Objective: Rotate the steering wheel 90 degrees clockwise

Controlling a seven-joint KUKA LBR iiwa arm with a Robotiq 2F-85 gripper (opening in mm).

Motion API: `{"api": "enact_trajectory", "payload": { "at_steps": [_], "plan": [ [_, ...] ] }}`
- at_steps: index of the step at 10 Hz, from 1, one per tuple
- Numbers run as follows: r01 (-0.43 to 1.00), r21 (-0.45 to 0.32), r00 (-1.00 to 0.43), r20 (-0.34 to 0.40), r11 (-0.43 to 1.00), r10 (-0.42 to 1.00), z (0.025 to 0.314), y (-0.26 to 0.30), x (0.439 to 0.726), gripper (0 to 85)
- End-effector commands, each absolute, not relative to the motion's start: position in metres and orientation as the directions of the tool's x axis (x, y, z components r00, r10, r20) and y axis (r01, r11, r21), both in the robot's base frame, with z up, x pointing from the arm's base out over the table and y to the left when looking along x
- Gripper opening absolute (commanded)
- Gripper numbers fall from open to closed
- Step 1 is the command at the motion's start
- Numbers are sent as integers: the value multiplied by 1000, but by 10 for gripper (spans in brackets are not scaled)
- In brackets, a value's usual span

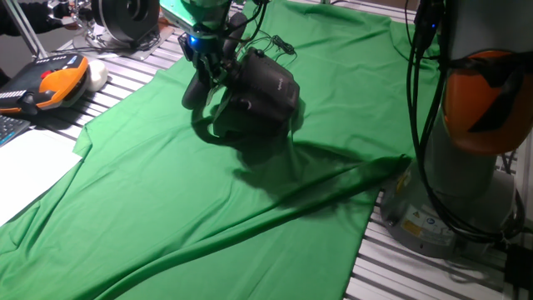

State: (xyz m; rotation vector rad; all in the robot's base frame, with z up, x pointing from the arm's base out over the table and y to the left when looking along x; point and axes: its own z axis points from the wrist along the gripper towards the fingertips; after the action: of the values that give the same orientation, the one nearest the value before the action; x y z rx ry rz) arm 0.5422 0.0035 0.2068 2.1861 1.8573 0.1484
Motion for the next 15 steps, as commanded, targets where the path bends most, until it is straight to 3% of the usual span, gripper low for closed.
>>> {"api": "enact_trajectory", "payload": {
  "at_steps": [1, 8, 15],
  "plan": [
    [952, 271, 175, -97, -144, 980, 206, 4, 543, 0],
    [953, 273, 166, -104, -133, 981, 201, 7, 545, 0],
    [970, 202, 159, -89, -138, 983, 201, 7, 545, 0]
  ]
}}
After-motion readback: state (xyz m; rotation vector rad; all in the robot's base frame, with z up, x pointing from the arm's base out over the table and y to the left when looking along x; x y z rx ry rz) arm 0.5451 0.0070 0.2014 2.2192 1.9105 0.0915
